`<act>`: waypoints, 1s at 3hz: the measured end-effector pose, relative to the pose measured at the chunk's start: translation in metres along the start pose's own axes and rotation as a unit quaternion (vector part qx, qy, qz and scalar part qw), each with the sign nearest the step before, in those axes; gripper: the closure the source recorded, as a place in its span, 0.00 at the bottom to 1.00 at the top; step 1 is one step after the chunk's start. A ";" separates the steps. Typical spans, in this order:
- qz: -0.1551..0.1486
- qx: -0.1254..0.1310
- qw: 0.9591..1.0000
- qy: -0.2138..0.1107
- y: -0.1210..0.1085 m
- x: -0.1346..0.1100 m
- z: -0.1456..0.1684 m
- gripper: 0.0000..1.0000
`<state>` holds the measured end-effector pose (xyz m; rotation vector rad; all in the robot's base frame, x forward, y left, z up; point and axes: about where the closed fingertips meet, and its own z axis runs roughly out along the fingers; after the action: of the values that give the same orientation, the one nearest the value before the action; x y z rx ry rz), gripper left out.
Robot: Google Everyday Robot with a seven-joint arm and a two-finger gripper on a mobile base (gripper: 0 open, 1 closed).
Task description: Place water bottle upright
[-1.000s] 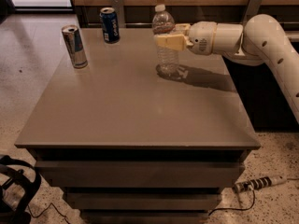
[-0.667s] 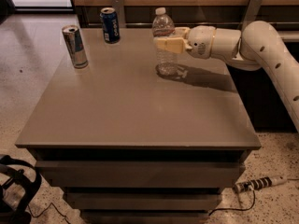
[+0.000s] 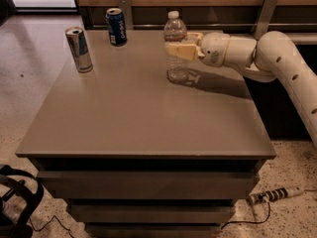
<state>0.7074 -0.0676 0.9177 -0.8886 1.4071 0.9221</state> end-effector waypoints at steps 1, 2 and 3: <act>0.001 0.002 1.000 -0.010 -0.001 0.004 -0.004 1.00; 0.005 0.008 1.000 -0.016 -0.003 0.009 -0.009 1.00; 0.005 0.008 1.000 -0.016 -0.003 0.007 -0.009 1.00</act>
Offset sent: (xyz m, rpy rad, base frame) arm -0.0025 -0.0272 -0.0166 0.0534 0.0003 -0.0477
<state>0.7060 -0.0774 0.9102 -0.8525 1.3912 0.9281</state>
